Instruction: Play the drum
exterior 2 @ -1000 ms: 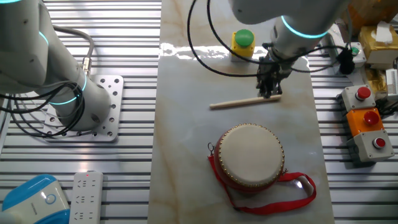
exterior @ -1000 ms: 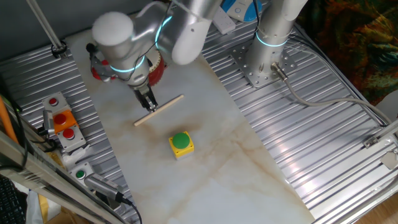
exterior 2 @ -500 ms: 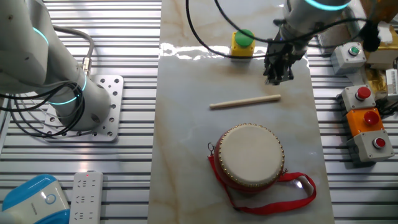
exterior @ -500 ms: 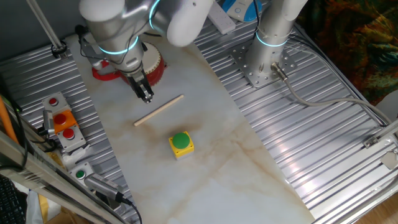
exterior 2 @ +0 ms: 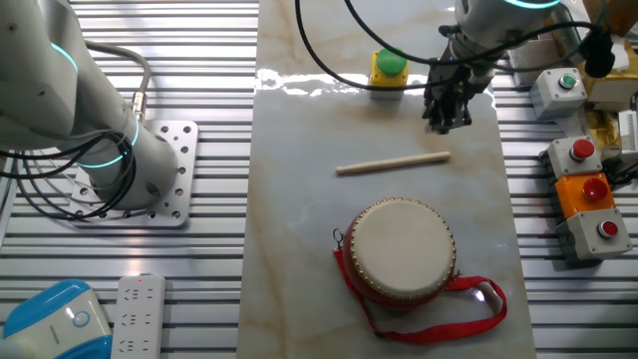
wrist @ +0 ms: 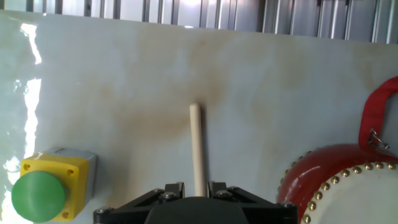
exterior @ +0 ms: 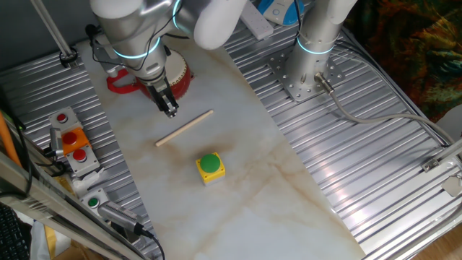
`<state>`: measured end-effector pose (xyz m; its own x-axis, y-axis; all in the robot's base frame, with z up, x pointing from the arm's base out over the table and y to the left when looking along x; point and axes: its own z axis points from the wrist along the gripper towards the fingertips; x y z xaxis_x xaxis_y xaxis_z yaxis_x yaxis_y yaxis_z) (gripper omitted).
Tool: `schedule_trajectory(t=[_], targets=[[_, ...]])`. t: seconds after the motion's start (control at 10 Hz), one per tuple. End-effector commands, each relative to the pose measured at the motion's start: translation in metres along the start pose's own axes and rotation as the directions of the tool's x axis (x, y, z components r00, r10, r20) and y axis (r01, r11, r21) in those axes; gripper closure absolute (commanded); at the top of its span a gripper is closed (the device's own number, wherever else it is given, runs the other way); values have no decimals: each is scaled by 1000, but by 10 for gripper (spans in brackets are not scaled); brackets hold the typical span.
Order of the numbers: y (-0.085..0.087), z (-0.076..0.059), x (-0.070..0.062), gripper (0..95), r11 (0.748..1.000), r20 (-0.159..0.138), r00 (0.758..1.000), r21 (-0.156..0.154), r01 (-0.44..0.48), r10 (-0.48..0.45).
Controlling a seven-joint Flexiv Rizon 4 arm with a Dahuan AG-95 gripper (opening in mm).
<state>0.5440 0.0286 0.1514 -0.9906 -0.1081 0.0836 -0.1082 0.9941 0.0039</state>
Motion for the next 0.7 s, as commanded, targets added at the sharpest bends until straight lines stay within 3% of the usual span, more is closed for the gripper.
schedule_trajectory(t=[0.1, 0.7], targets=[[0, 0, 1, 760, 1000, 2, 1000, 2, 2, -2], [0, 0, 1, 760, 1000, 2, 1000, 3, 17, -17]])
